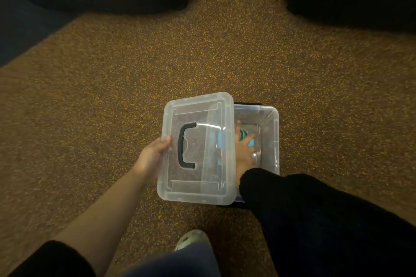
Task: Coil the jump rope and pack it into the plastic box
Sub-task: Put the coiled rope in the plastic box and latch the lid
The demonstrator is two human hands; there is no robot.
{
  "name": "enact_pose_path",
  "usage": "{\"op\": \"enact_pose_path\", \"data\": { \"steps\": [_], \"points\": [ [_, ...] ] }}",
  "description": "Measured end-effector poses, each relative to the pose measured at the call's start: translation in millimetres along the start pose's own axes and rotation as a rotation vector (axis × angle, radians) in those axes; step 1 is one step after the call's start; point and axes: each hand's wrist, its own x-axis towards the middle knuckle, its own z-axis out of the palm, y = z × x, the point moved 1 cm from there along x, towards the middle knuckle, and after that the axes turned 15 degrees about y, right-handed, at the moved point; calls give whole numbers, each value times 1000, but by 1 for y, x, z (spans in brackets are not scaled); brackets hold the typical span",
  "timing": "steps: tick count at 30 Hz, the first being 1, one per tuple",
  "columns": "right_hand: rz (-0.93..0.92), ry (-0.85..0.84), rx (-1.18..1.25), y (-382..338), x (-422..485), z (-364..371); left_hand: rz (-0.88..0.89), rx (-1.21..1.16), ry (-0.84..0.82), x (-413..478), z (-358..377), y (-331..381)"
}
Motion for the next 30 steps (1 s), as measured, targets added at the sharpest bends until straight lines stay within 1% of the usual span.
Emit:
{"op": "enact_pose_path", "data": {
  "steps": [4,6,7,10,14,16,17,19,20,22,24,26,27,28,30],
  "points": [
    [-129,-45,-4,-1,11,1,-7,-7,10,1,-9,-4],
    [-152,-56,-2,2,15,5,-6,-7,13,0,-9,-5],
    [-155,-61,10,4,15,5,-7,-11,8,-1,-7,-4],
    [-79,-107,119,9,9,-4,-2,-15,-26,-1,-2,-4],
    [-99,-170,82,11,7,-11,15,-12,-31,0,5,-5],
    [-174,-160,8,13,10,-12,13,-19,-17,2,5,-7],
    [-243,-159,-47,15,12,-12,12,-21,-3,3,5,-7],
    [-401,-174,-74,17,17,-22,10,-23,18,4,5,-6],
    [-479,-170,-67,18,19,-32,9,-22,27,3,7,-5],
    [-568,-46,-31,21,22,-60,11,-22,34,1,11,-2],
    [-571,101,97,22,23,-96,13,-11,44,0,18,1],
    [-557,180,284,27,23,-123,19,4,48,-3,26,3],
    [-566,189,331,32,22,-132,27,10,39,-5,31,3],
    [-595,170,325,36,20,-138,36,28,28,-7,36,4],
    [-684,66,250,48,13,-139,58,60,-3,-12,47,4]
  ]
}}
